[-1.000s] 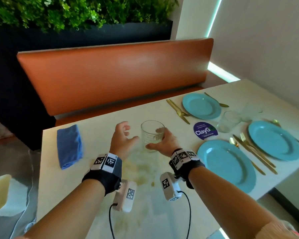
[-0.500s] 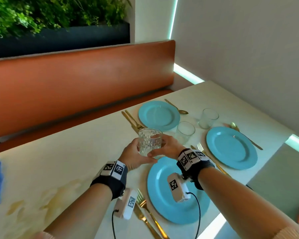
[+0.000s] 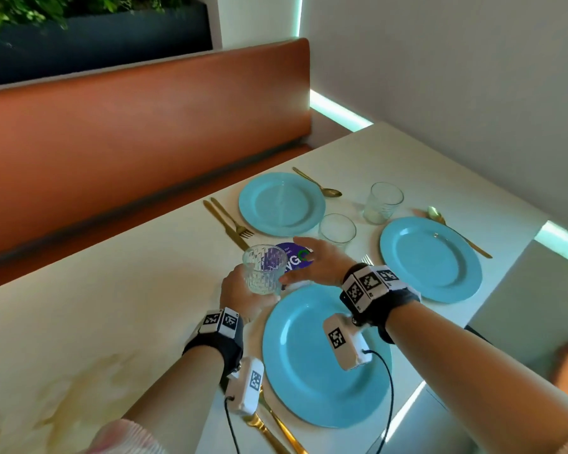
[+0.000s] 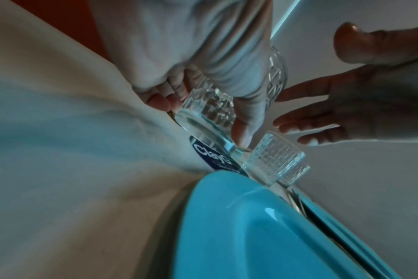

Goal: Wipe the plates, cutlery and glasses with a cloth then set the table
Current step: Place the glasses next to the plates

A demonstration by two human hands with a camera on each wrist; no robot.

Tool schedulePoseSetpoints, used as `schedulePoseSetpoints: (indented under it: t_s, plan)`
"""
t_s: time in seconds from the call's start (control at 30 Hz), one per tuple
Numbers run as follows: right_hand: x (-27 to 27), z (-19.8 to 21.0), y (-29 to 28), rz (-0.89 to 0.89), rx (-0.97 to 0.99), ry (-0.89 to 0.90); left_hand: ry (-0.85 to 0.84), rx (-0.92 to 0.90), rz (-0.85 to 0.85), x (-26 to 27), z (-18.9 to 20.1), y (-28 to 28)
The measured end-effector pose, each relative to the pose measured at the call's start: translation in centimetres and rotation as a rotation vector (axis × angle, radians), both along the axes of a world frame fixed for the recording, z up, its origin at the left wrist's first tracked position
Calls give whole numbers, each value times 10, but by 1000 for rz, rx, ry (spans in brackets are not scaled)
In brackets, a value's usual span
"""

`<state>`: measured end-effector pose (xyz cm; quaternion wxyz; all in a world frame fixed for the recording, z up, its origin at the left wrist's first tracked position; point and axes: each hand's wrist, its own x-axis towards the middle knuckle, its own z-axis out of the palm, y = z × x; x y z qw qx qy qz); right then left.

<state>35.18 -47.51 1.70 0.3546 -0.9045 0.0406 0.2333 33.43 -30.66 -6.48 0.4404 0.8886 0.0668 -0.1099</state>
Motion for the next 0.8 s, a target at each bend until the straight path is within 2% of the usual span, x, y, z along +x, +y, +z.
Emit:
schedulePoseSetpoints:
  t_s: [0.13,0.37,0.57,0.63,0.8]
  plan:
    - [-3,3,-17,-65,-72,-47,-17,14,-14,3,-1,-4]
    - [-8,-2,-31,-137,-68,-51,-62,13,-80,7,-17,-4]
    - [-13,-5,-32,-135,-83,-52,16,48,-41,15,-26,-5]
    - [-16,-5,-33,-132,-93,-51,66,97,-2,18,-30,-5]
    - [-23,-7,-38,-147,-95,-48,160,309,-41,26,-27,-5]
